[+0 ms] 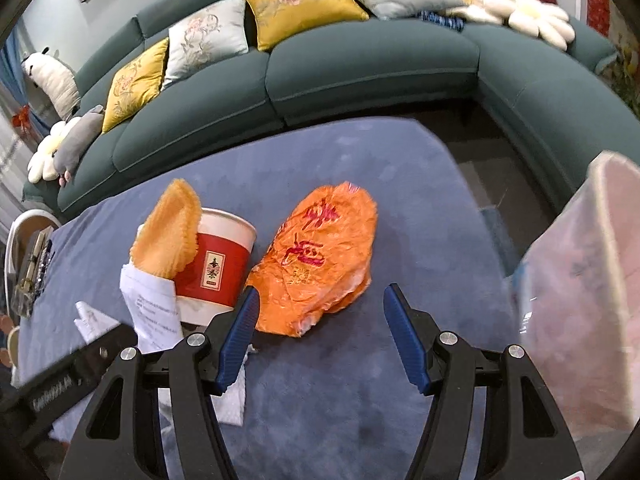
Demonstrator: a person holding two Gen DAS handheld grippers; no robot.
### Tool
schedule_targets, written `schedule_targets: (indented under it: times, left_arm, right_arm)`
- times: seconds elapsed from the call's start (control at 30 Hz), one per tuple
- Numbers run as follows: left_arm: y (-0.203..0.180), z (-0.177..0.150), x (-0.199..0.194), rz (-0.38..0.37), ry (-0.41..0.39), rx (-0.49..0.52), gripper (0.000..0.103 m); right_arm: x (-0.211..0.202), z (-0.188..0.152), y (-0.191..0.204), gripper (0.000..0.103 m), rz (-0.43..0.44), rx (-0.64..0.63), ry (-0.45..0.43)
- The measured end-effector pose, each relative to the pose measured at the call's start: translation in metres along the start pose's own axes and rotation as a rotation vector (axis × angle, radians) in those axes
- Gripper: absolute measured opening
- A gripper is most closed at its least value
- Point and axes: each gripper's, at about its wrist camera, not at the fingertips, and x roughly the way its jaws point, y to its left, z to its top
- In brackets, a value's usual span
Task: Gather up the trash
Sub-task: 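Grasp the white papers with the left tool while the right tool grasps the orange bag, then carry papers over the wastebasket and open the left tool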
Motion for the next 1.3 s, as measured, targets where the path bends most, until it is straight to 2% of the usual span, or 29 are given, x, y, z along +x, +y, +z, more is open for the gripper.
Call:
schedule_targets:
  times: [0.03,0.17,0.2,0.23,0.37,0.47,0.57,0.87,1.13,1.3]
  left_arm:
    - [0.002,-0.001,0.002,-0.007,0.007,-0.002,0.064]
    - [0.002,-0.005,0.005,0.000,0.011,0.027,0.036]
    - [0.003,-0.006,0.006,0.005,0.013,0.037,0.030]
    - [0.004,-0.007,0.006,0.008,0.015,0.039,0.029]
    - [0.005,-0.010,0.002,0.027,-0.004,0.053,0.018]
    - [0.007,-0.012,-0.004,0.039,-0.014,0.060,0.013]
    - [0.008,-0.014,-0.015,0.046,-0.032,0.060,0.007]
    - [-0.005,-0.022,-0.064,0.011,-0.103,0.085,0.004]
    - [-0.052,-0.037,-0.101,-0.031,-0.151,0.156,0.004]
    - [-0.099,-0.053,-0.120,-0.066,-0.175,0.233,0.004]
  right_arm:
    - [0.005,0.000,0.001,0.062,0.004,0.005,0.006]
    - [0.022,-0.001,0.007,0.060,-0.008,0.002,0.029]
    - [0.025,-0.002,0.008,0.055,-0.007,0.002,0.034]
    - [0.029,-0.003,0.009,0.052,-0.007,-0.001,0.043]
    - [0.039,-0.008,0.010,0.018,-0.016,-0.021,0.072]
    - [0.033,-0.011,0.010,0.009,-0.012,-0.031,0.062]
    - [0.016,-0.011,0.009,0.007,-0.016,-0.046,0.026]
    - [-0.057,-0.007,-0.014,0.006,0.001,-0.008,-0.095]
    - [-0.124,-0.009,-0.043,0.006,-0.011,0.007,-0.188]
    - [-0.156,-0.015,-0.067,0.007,-0.030,0.029,-0.226]
